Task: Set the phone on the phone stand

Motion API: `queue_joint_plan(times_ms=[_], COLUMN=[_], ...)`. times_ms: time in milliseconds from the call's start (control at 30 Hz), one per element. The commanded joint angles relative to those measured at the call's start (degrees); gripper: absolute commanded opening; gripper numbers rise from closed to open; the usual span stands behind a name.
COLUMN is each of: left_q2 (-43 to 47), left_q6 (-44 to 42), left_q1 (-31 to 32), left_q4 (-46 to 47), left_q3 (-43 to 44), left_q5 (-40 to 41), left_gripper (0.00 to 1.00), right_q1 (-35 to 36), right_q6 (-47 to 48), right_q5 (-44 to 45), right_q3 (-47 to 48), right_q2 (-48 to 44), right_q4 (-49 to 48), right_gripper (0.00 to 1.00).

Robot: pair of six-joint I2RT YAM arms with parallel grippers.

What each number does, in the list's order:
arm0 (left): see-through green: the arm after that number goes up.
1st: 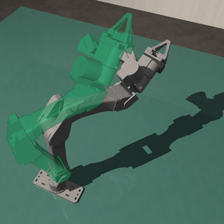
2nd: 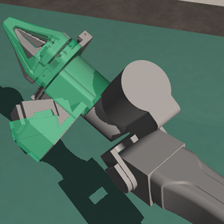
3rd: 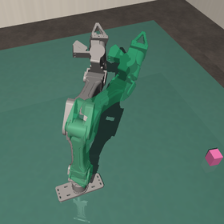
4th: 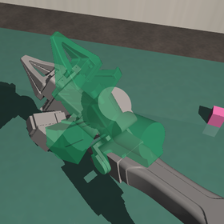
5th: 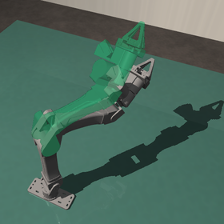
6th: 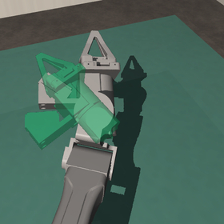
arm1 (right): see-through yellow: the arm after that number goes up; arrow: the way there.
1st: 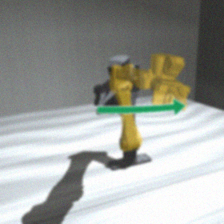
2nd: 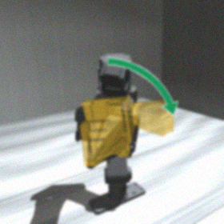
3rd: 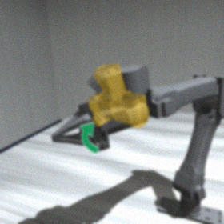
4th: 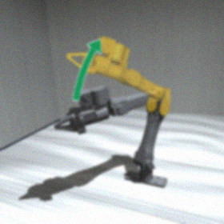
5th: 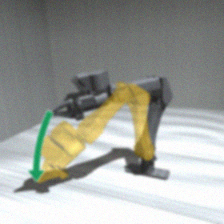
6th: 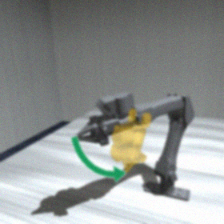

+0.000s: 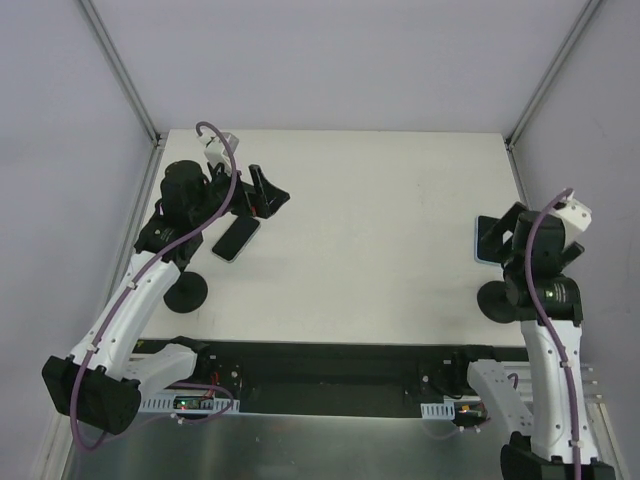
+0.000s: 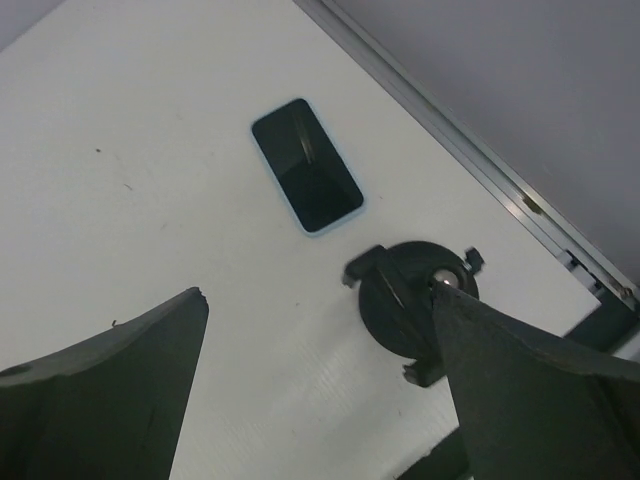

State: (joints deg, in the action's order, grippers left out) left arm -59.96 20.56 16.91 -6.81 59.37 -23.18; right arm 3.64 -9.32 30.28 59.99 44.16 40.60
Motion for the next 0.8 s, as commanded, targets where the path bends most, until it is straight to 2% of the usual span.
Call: queue_joint_plan(times_ms=[0, 133, 300, 433, 500, 600, 633, 700, 733, 767], left_q2=[1.08, 2.39, 3.1, 3.36, 3.36, 2.84, 2.66, 2.22, 2.13, 1.96], left_q6=[2.38, 1.59, 1.68, 1.86, 1.94, 1.68, 1.59, 1.59, 1.42, 1.33], left_q1=[0.76, 1.81, 2.43, 2.43, 2.52, 2.43, 2.43, 2.43, 2.43, 2.43], left_q4=[0.31, 0.22, 0.3, 0.3, 0.39, 0.3, 0.3, 0.39, 0.31, 0.3], left_q3=[2.94, 2.24, 2.24, 2.15, 2.06, 1.97, 1.97, 1.89, 1.97, 1.89], left_q5=[-3.54, -1.43, -1.25, -1.17, -0.99, -0.55, -0.29, -0.11, -0.02, 0.24], left_gripper=[0.99, 0.99, 0.99, 0.99, 0.99, 0.99, 0.99, 0.99, 0.99, 0.99], right_q1=[-5.83, -11.88, -16.03, -16.47, -16.65, -16.65, -16.73, -16.65, -16.65, -16.56], right_q6=[-4.65, -4.74, -4.48, -4.65, -4.91, -4.83, -3.7, -2.64, -1.76, -0.8], right_q5=[-0.93, -5.49, -5.94, -4.89, -5.15, -6.9, -6.99, -7.34, -8.21, -9.09], right_q3=[-5.04, -9.53, -12.6, -13.93, -14.72, -14.72, -15.07, -15.42, -15.34, -15.08], right_q2=[-6.0, -8.12, -10.33, -10.06, -9.54, -7.25, -6.99, -6.81, -6.81, -6.81], right_q4=[8.43, 10.28, 9.5, 6.78, 4.76, 3.44, 2.65, 0.37, -0.16, -0.78], right_gripper=[0.96, 0.99, 0.86, 0.71, 0.69, 0.51, 0.39, 0.29, 0.13, 0.08])
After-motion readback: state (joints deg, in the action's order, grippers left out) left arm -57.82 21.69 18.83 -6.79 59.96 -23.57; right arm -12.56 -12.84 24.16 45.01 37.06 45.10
